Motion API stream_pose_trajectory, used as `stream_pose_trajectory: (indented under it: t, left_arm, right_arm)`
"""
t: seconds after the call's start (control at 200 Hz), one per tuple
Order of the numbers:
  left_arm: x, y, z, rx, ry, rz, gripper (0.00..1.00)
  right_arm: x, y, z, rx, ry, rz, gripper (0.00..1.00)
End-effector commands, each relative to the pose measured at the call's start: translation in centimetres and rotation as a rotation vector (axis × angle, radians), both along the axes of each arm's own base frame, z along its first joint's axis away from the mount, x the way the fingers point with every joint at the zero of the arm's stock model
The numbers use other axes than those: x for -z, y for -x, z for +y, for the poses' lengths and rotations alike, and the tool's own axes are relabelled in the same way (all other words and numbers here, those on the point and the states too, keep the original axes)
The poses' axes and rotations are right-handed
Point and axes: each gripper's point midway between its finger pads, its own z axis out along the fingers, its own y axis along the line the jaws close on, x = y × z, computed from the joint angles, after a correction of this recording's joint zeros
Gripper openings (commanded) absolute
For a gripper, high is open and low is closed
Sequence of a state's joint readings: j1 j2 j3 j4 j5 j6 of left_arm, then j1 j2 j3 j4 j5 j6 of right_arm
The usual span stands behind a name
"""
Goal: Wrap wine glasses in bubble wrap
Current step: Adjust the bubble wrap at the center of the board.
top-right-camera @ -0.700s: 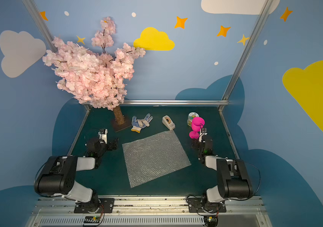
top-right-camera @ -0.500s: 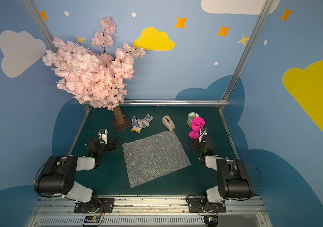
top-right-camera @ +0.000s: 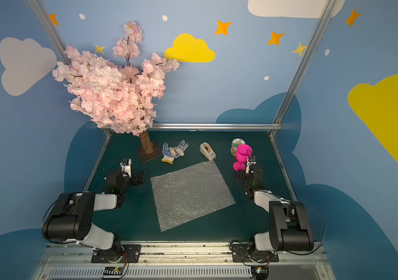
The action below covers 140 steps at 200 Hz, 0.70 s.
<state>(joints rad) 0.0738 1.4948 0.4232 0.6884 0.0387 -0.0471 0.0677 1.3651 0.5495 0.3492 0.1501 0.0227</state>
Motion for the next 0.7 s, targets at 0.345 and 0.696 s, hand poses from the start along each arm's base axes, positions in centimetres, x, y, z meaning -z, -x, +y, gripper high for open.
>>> stream_pose_trajectory:
  t: [0.345,0.696]
  left_arm:
    - [-10.1,6.1,-3.1,-0.174,0.322,0.338,0.98]
    - [-1.9,18.1,-15.4,0.024,0.218,0.83,0.9]
  right_arm:
    - [-1.7,12.5,7.6,-0.16,-0.31,0.274,0.8]
    - [2.1,12.3,19.0,-0.42,-0.382,0.504,0.74]
